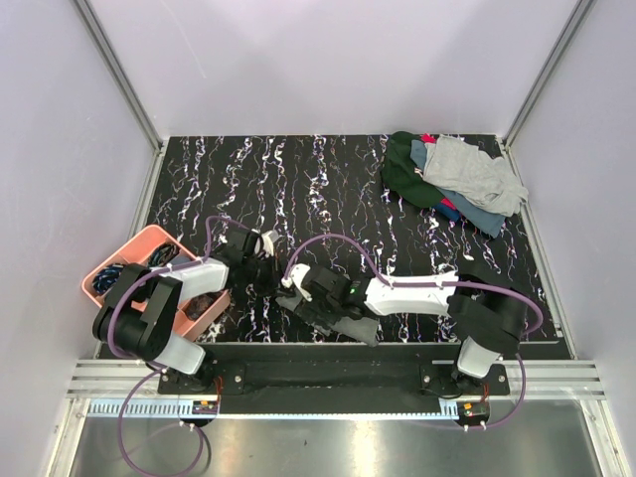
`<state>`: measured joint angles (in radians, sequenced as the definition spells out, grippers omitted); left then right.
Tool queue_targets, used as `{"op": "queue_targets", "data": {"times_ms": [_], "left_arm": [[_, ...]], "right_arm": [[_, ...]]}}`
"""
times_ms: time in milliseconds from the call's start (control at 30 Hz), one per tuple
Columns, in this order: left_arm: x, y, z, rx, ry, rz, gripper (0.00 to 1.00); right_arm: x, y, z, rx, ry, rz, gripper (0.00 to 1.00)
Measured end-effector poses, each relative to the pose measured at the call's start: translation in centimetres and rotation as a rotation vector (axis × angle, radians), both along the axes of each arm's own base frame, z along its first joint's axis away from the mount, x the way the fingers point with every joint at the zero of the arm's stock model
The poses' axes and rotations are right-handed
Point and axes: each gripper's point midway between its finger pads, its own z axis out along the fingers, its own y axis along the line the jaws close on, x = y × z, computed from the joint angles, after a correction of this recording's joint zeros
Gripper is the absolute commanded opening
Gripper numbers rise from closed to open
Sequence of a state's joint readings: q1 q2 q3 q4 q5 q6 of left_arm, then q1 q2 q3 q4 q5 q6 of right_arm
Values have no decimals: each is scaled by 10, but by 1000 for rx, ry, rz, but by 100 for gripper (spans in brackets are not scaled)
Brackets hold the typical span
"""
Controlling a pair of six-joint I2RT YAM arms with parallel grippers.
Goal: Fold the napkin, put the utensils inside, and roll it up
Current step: Roll the napkin with the utensil
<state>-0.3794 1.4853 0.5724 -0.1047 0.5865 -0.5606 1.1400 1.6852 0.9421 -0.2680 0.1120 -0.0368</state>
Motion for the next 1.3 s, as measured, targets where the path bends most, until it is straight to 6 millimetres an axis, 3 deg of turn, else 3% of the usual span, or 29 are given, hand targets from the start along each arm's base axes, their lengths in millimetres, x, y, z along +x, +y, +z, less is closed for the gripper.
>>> {"op": "queue_targets", "data": {"times_ms": [33, 100, 133, 200, 333, 667, 933, 1300], "left_arm": [[0, 0, 0, 1, 0, -2, 4], [0, 1, 1, 4, -2, -1, 19], [0, 1, 2, 7, -6, -1, 27], [0, 2, 3, 13, -15, -2, 48], [4, 6, 11, 31, -56, 20, 65], [25, 23, 59, 29, -286, 119, 67], [10, 23, 51, -14, -324, 102, 65], [9, 8, 50, -81, -358, 47, 61]], "right_arm": [[-1, 0, -3, -1, 8, -9, 73], [-1, 1, -3, 5, 18, -24, 59], [-2, 2, -4, 10, 25, -30, 47], [-3, 4, -4, 17, 36, -41, 41], [-5, 5, -5, 29, 58, -49, 33], [-4, 4, -1, 181, 315, -29, 29], [-8, -7, -1, 310, 608, -31, 27], [-7, -7, 1, 434, 919, -51, 25]]}}
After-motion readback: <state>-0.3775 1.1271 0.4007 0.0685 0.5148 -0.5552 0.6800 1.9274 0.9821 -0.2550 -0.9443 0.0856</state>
